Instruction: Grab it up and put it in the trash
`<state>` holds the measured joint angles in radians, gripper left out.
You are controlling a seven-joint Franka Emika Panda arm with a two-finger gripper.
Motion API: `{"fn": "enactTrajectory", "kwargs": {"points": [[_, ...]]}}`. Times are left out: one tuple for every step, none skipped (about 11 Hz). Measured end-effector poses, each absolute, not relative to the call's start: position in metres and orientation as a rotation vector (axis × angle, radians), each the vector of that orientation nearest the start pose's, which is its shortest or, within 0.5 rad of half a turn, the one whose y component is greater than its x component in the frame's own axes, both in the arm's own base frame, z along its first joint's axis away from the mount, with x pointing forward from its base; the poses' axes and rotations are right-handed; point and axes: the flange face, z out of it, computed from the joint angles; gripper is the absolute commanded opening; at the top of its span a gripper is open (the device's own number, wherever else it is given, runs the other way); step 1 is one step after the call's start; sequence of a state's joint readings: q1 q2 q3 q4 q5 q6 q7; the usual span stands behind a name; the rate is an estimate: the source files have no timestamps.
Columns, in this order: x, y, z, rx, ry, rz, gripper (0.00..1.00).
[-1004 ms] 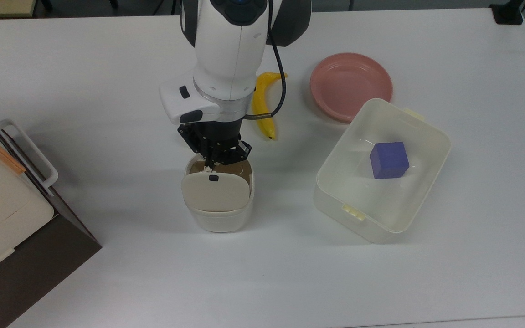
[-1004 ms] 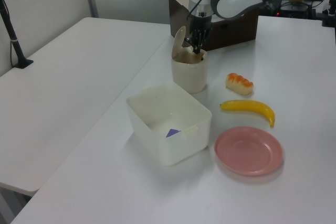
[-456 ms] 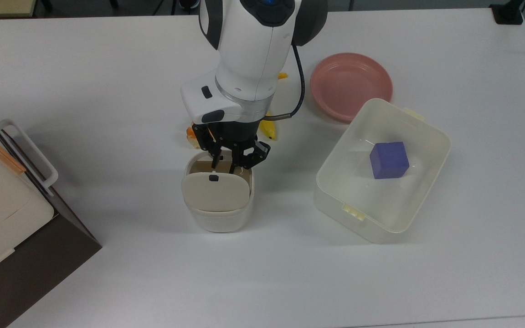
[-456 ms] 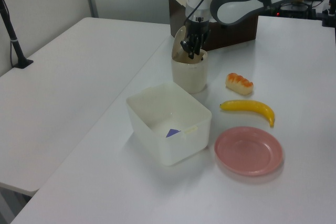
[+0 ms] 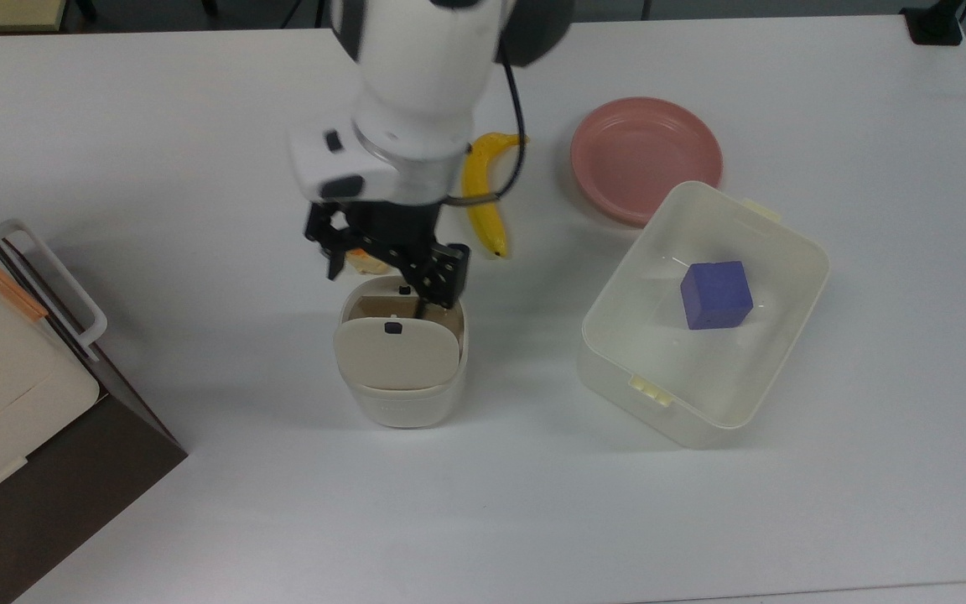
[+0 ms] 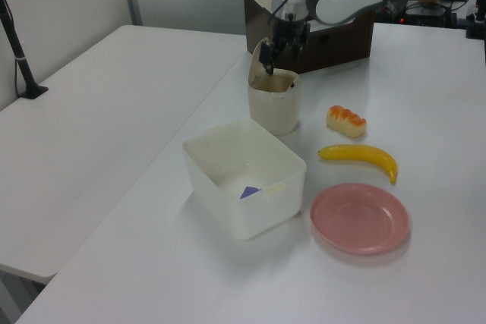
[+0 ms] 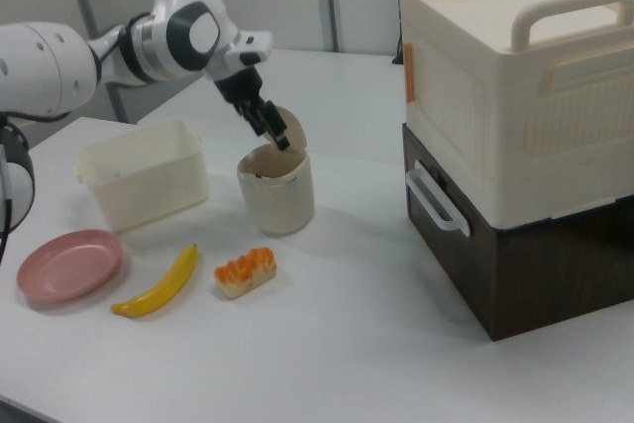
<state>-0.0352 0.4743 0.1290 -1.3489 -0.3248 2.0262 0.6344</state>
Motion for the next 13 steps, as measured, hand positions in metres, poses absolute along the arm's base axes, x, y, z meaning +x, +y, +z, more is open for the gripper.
{"fn": "enactTrajectory", "kwargs": {"points": [[0.714, 0.016, 0.502, -3.119, 0.783, -0.484, 1.00], [0.705, 0.002, 0.527, -3.048, 0.838, -0.498, 1.00], [0.693, -0.010, 0.548, -3.025, 0.880, -0.484, 1.00], [0.676, -0.018, 0.564, -3.048, 0.898, -0.433, 1.00], [0.656, -0.024, 0.581, -3.087, 0.883, -0.353, 1.00], [0.632, -0.029, 0.602, -3.130, 0.827, -0.259, 1.00], [0.605, -0.031, 0.627, -3.152, 0.770, -0.178, 1.00], [0.578, -0.034, 0.653, -3.163, 0.750, -0.134, 1.00], [0.554, -0.042, 0.675, -3.153, 0.769, -0.131, 1.00], [0.534, -0.056, 0.693, -3.114, 0.798, -0.154, 1.00], [0.521, -0.070, 0.703, -3.071, 0.826, -0.171, 1.00], [0.515, -0.079, 0.706, -3.045, 0.841, -0.170, 1.00], [0.515, -0.080, 0.703, -3.042, 0.841, -0.160, 1.00]]}}
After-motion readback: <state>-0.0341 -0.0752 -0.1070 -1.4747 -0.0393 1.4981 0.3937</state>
